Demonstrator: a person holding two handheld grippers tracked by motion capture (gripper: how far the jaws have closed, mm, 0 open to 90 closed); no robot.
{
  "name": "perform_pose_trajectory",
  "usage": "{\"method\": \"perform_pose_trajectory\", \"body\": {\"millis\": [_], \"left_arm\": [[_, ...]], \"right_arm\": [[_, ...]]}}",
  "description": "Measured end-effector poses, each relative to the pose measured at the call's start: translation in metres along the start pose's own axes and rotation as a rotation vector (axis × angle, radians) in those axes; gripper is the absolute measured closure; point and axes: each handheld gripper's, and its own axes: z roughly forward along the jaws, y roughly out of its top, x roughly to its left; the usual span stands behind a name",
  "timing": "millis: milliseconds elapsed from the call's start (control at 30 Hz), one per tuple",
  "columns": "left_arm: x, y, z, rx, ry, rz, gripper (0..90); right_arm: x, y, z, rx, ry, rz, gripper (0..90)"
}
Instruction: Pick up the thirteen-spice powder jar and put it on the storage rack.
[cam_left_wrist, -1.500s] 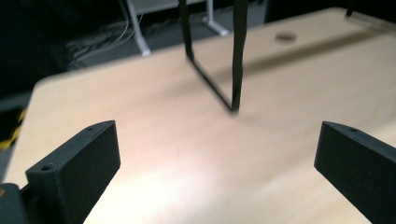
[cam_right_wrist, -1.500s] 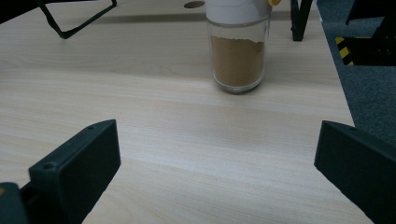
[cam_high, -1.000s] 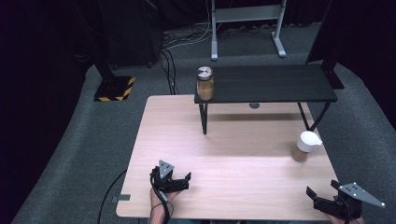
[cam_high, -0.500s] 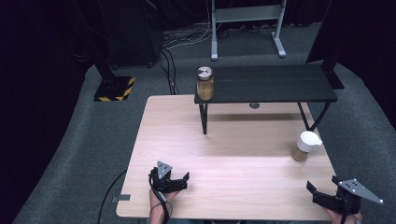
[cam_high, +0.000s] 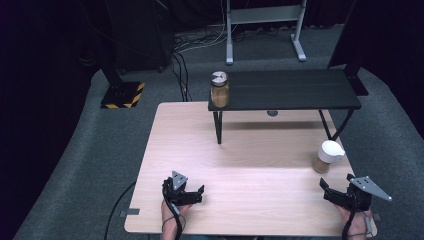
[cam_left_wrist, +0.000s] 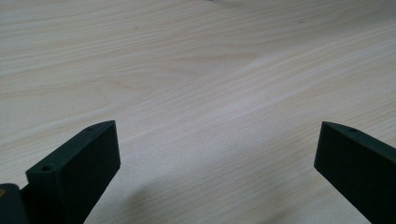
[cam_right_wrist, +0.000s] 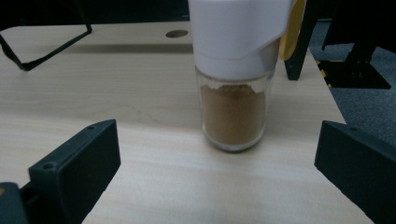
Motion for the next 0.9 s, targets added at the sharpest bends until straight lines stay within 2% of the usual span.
{"method": "perform_pose_trajectory", "body": {"millis": [100, 267, 400, 567, 700, 900], "left_arm": [[0.001, -0.002, -0.001, -0.011, 0.001, -0.011, 0.3], [0.001, -0.003, -0.001, -0.018, -0.003, -0.003, 0.2], [0.003, -0.006, -0.002, -0.035, -0.009, -0.018, 0.3], [0.002, -0.007, -0.003, -0.04, -0.006, -0.019, 0.3], [0.002, -0.008, -0.003, -0.045, -0.006, -0.019, 0.4], [0.0, -0.008, -0.003, -0.045, -0.001, -0.014, 0.4]], "right_arm": [[0.001, 0.0, 0.007, -0.021, -0.02, -0.012, 0.0], [-0.004, 0.003, 0.025, -0.027, -0.022, -0.019, 0.0], [-0.009, 0.006, 0.045, -0.012, -0.019, -0.005, 0.0], [-0.013, 0.003, 0.063, -0.027, -0.017, 0.006, 0.0], [-0.014, 0.001, 0.071, -0.043, -0.024, 0.014, 0.0], [-0.021, -0.004, 0.082, -0.073, -0.006, 0.037, 1.4]]}}
